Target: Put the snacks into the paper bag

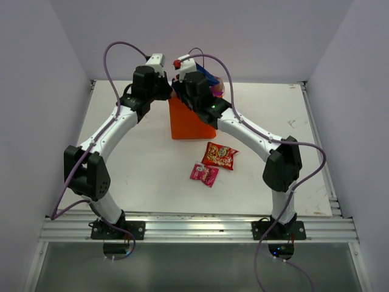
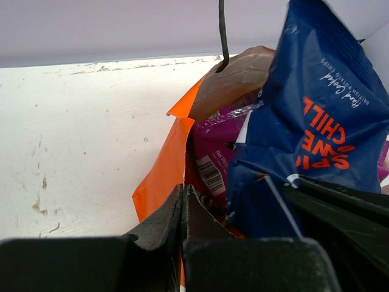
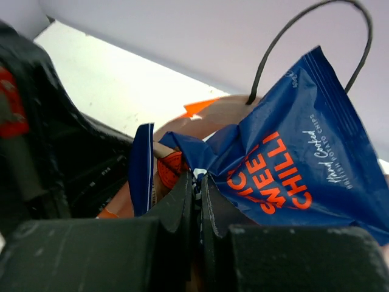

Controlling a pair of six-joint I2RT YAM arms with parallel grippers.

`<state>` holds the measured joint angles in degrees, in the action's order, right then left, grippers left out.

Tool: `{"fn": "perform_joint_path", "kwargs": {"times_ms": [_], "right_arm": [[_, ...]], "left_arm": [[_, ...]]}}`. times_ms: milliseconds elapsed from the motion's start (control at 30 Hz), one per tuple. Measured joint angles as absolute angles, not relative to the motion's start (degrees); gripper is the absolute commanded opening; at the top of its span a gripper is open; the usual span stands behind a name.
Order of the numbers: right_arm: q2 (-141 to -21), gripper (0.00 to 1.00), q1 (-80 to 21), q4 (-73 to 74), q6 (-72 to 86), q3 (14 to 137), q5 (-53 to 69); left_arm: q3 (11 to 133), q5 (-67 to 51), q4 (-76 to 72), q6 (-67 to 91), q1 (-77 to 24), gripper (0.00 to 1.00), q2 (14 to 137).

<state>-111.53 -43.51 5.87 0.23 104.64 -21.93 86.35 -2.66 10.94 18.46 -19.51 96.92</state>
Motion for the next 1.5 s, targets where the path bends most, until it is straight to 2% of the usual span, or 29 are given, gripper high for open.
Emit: {"fn": "perform_joint_path", "kwargs": {"times_ms": [300, 467, 767, 967, 1167, 1333, 1500], "right_arm": [[-112.38, 0.00, -43.59, 9.08, -0.25, 118.91, -23.55], [-117.86, 0.00, -43.57, 8.43, -1.56, 128.62, -25.28], [-128.16, 0.00, -42.68, 8.47, -2.17, 138.17, -27.55], [-128.05, 0.00, -42.26, 7.70, -2.17, 133.88, -28.05], [-125.82, 0.00, -42.37, 8.60, -1.61, 120.29, -28.03], [-118.28, 0.00, -43.35, 9.17, 0.40, 109.23, -28.12], [-112.84, 0.00, -43.46, 11.81, 1.34, 105.12, -28.71]], "left_arm": [[85.58, -2.13, 10.46, 18.44, -19.46, 0.00, 96.36], [84.42, -2.07, 10.33, 18.41, -19.46, 0.00, 95.26], [82.59, -1.72, 10.41, 18.31, -19.46, 0.00, 93.51], [82.59, -1.67, 10.46, 18.22, -19.46, 0.00, 93.38], [82.59, -1.67, 10.46, 18.22, -19.49, 0.00, 93.38], [82.59, -2.72, 10.74, 18.41, -19.97, 0.00, 93.43], [82.59, -2.61, 10.28, 18.41, -19.90, 0.00, 93.43]]}}
